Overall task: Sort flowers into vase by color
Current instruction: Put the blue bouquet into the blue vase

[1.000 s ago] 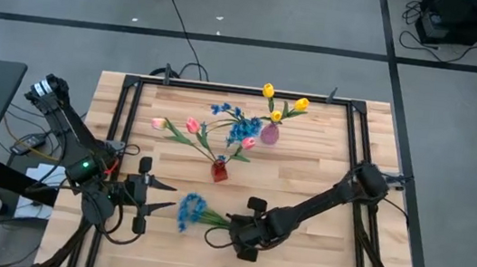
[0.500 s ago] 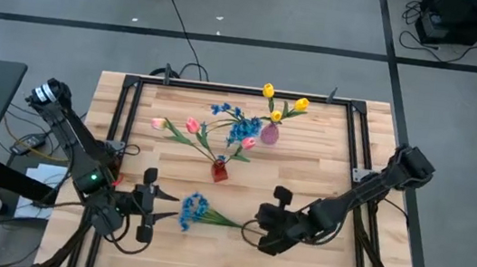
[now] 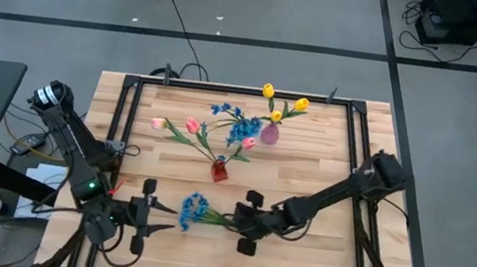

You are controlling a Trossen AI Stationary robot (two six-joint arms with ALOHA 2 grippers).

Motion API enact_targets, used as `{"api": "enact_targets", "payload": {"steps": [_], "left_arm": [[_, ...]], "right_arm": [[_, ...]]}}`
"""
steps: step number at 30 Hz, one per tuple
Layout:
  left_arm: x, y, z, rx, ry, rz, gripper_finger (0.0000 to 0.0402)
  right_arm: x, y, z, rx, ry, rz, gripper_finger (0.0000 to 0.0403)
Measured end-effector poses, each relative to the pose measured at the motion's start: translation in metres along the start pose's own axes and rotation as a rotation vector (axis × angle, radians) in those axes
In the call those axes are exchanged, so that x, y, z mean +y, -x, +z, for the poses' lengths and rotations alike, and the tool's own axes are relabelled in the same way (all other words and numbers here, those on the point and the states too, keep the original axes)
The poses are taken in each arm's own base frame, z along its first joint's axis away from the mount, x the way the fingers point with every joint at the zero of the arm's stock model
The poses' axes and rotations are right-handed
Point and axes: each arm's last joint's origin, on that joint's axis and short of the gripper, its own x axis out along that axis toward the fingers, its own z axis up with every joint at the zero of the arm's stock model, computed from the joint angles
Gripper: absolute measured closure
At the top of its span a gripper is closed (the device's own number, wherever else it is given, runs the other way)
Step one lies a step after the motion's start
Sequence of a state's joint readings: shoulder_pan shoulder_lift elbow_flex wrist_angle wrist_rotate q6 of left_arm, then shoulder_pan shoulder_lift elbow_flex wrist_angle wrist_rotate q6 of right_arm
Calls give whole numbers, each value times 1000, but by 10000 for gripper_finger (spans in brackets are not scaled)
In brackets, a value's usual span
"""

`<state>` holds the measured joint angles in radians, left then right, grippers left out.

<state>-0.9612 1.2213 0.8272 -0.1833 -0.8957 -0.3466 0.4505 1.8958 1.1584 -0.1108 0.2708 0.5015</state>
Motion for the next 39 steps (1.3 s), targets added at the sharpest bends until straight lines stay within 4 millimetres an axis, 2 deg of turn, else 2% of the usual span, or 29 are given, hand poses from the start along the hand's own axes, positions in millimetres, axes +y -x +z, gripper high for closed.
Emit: {"api": "enact_targets", "payload": {"steps": [5, 10, 15, 18, 24, 27, 30, 36, 39], "left_arm": [[0, 0, -1, 3, -7, 0, 237], [0, 0, -1, 9, -9, -2, 237], [0, 1, -1, 11, -7, -2, 237], [0, 1, -1, 11, 1, -3, 237], [0, 1, -1, 12, 13, -3, 237], [0, 1, -1, 12, 13, -4, 237], [0, 1, -2, 14, 10, -3, 237], [0, 1, -2, 13, 11, -3, 237], [0, 0, -1, 12, 13, -3, 237]], "right_arm": [[10, -16, 14, 25, 117, -16, 317], [19, -16, 22, 73, 192, -56, 295], [17, -14, 18, 132, 156, -72, 248], [16, -20, 13, 146, 153, -83, 221], [10, -39, -8, 234, 183, -138, 207], [10, -45, -12, 252, 183, -138, 220], [10, -47, -14, 262, 162, -132, 253], [10, -43, -11, 259, 138, -119, 376], [10, -40, -9, 250, 120, -142, 384]]}}
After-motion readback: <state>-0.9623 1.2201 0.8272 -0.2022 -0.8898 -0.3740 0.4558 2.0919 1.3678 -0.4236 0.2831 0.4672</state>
